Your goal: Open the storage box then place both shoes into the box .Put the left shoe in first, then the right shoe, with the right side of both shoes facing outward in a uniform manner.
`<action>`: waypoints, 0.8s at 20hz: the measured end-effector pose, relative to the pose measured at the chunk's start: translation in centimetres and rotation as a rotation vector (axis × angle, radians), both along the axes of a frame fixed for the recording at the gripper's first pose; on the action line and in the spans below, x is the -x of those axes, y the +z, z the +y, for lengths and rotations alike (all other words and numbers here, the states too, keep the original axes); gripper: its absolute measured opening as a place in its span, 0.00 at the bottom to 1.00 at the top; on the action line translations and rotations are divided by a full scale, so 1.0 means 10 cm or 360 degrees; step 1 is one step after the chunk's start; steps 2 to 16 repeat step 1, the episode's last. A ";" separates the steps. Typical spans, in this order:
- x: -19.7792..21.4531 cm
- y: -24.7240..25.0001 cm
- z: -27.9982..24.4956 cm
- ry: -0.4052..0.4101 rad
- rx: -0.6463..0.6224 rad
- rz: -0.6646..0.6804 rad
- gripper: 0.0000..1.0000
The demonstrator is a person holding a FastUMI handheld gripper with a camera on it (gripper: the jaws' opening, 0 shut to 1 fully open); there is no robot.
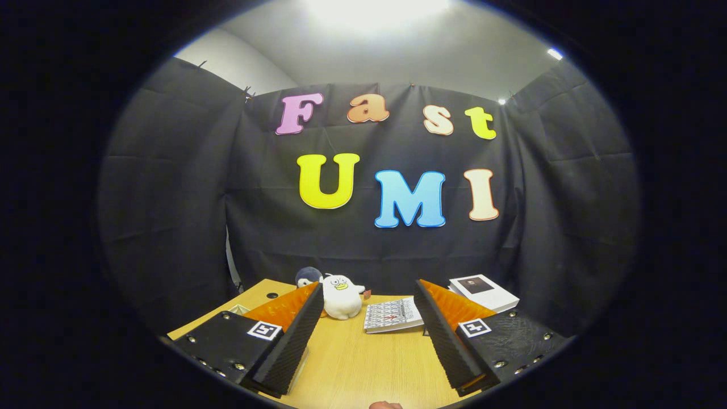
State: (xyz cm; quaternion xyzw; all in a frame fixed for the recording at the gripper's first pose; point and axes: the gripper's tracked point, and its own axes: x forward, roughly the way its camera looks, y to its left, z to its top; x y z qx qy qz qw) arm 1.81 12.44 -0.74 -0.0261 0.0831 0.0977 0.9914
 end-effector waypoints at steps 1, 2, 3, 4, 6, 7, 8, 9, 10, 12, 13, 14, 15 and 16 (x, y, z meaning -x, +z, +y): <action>-0.03 -0.02 -0.04 -0.0008 -0.0007 0.0002 0.98; -0.03 -0.02 -0.04 -0.0008 -0.0007 0.0002 0.98; -0.03 -0.02 -0.04 -0.0008 -0.0007 0.0002 0.98; -0.03 -0.02 -0.04 -0.0008 -0.0007 0.0002 0.98; -0.03 -0.02 -0.04 -0.0008 -0.0007 0.0002 0.98; -0.03 -0.02 -0.04 -0.0008 -0.0007 0.0002 0.98; -0.03 -0.02 -0.04 -0.0008 -0.0007 0.0002 0.98; -0.03 -0.02 -0.04 -0.0008 -0.0007 0.0002 0.98; -0.03 -0.02 -0.04 -0.0008 -0.0007 0.0002 0.98; -0.03 -0.02 -0.04 -0.0008 -0.0007 0.0002 0.98; -0.03 -0.02 -0.04 -0.0008 -0.0007 0.0002 0.98; -0.03 -0.02 -0.04 -0.0008 -0.0007 0.0002 0.98; -0.03 -0.02 -0.04 -0.0008 -0.0007 0.0002 0.98; -0.03 -0.02 -0.04 -0.0008 -0.0007 0.0002 0.98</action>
